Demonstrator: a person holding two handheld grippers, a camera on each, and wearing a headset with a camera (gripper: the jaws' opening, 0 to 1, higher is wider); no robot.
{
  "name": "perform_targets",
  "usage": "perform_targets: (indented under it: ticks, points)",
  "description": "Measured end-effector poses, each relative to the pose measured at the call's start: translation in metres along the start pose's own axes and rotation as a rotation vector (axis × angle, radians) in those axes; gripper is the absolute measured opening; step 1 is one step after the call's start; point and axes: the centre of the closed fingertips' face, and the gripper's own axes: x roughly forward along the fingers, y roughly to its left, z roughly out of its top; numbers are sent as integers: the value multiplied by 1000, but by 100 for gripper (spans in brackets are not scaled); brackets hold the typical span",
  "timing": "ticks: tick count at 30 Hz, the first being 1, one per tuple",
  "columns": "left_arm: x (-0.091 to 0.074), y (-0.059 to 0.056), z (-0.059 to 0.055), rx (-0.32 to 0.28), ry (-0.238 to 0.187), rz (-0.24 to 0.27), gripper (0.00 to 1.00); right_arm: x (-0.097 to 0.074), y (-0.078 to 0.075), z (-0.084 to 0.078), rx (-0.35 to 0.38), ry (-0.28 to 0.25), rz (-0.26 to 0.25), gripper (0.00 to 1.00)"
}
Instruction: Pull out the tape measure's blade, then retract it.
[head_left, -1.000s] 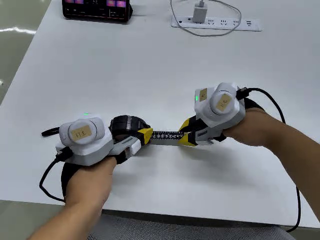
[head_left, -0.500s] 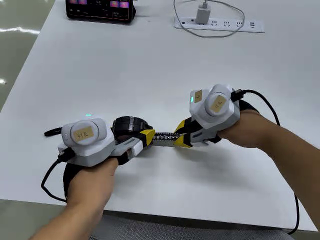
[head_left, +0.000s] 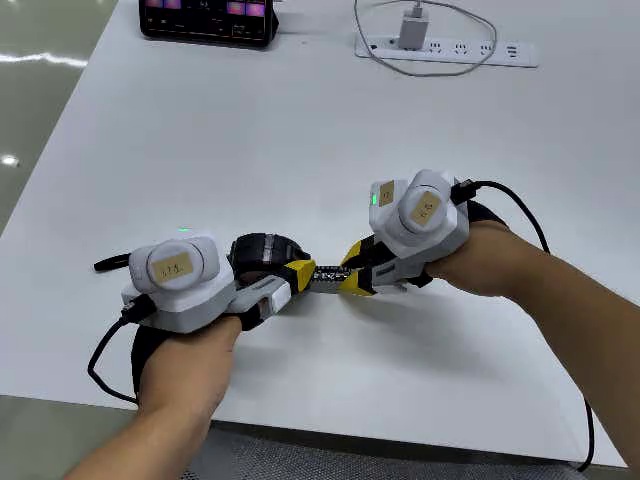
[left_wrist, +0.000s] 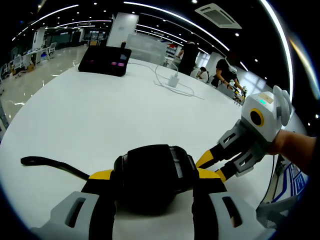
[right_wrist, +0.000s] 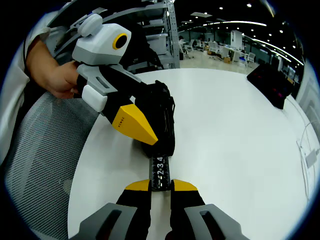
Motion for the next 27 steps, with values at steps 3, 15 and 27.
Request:
perform_targets:
  ticks: [3, 15, 27]
  points:
    - [0, 0, 0, 0, 0, 0, 57, 3, 0, 3, -3, -2, 2, 10]
    - [-1, -2, 0, 2, 2, 1, 57, 11, 1, 11, -3, -17, 8, 10]
    - [-2, -3, 0, 5, 2, 3, 57, 17, 0, 17, 6, -34, 15, 10]
